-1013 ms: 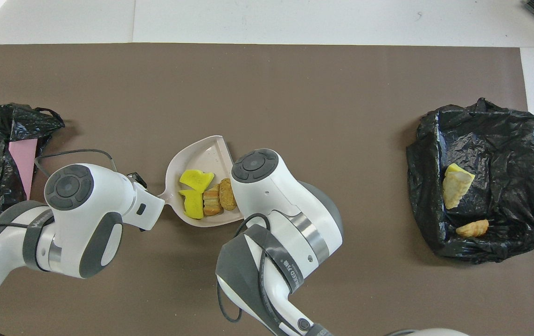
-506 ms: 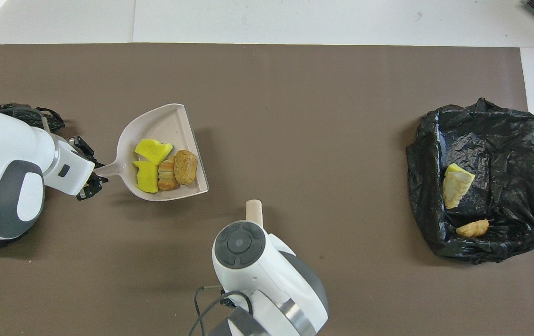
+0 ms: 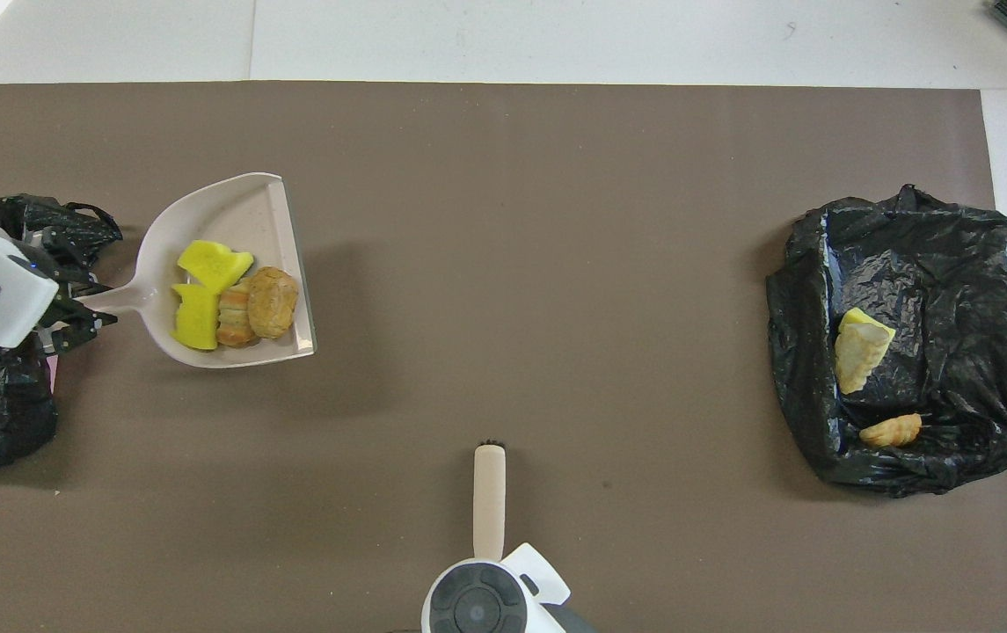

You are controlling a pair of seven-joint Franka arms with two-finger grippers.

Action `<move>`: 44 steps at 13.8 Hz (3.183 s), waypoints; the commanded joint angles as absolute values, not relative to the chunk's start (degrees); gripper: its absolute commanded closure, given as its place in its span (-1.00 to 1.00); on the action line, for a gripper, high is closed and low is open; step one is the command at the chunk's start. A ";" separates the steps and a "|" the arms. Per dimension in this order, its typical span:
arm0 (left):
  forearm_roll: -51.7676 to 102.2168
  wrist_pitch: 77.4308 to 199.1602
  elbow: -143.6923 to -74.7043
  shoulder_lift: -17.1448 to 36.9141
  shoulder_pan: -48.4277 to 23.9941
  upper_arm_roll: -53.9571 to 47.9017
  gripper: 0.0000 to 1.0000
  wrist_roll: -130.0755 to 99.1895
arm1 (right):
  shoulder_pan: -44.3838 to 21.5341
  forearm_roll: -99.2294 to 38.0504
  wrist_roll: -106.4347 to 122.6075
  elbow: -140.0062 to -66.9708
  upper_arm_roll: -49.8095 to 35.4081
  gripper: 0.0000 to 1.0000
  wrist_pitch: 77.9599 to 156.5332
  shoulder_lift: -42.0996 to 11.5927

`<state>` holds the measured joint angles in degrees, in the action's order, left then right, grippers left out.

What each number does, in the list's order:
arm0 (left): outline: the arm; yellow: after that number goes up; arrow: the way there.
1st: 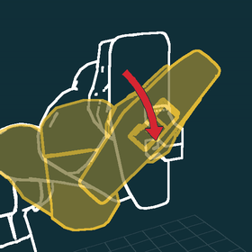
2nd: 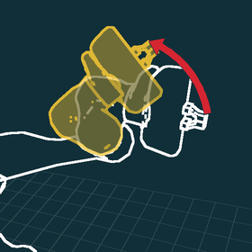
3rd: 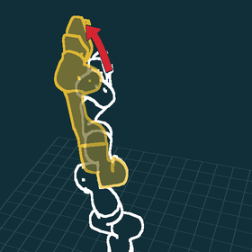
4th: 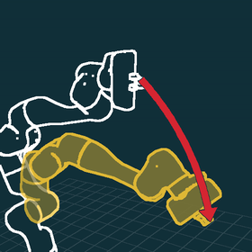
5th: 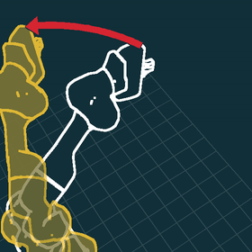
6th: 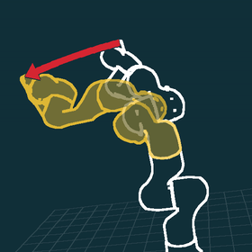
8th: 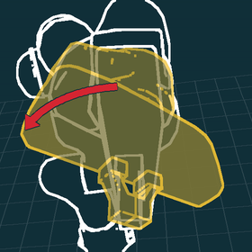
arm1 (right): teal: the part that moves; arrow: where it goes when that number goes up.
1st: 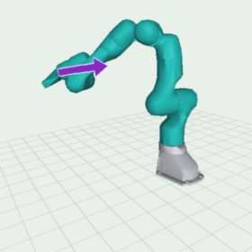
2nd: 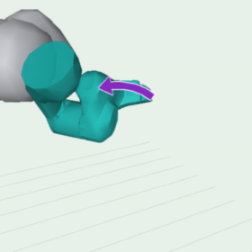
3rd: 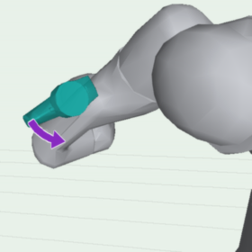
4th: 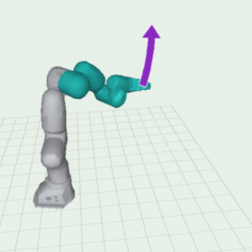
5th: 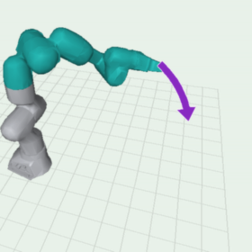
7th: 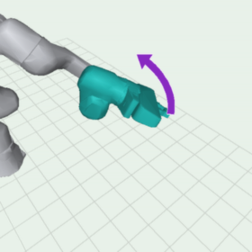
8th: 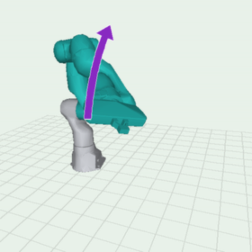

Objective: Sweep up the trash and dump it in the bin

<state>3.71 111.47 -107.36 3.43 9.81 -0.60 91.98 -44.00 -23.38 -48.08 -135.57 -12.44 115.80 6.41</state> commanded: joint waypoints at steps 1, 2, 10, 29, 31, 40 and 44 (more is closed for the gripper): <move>4.57 109.51 -103.20 5.53 15.27 -1.14 1.00 98.68 | -43.86 -27.15 -43.43 -138.69 -12.39 1.00 118.12 8.61; 4.05 109.08 -102.14 6.06 17.38 -1.06 1.00 100.53 | -43.86 -27.33 -41.59 -138.69 -12.39 1.00 118.21 8.61; -9.12 110.82 -94.84 10.28 30.67 -1.05 1.00 108.72 | -44.12 -28.74 -40.43 -141.06 -12.39 1.00 123.40 7.12; -69.06 118.48 -104.67 5.02 22.06 -0.79 1.00 87.20 | -39.48 -26.20 -40.17 -135.80 -11.78 -0.80 125.60 5.27; -71.62 116.47 -104.50 4.57 21.80 -0.97 1.00 86.84 | -35.70 -25.58 -40.26 -134.91 -11.78 -0.82 124.98 7.11; -75.58 104.50 -104.59 2.55 13.36 -1.41 1.00 80.16 | -8.11 -20.57 -30.51 -114.20 -11.78 -1.00 103.04 9.67; -77.96 106.79 -104.33 2.64 14.15 -0.79 1.00 80.16 | -1.94 -11.28 -26.99 -101.81 -11.87 -1.00 93.97 6.95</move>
<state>-76.33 105.15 -102.59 4.38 13.95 -1.12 81.14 -3.48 -16.01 -28.22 -108.21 -10.92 97.49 9.91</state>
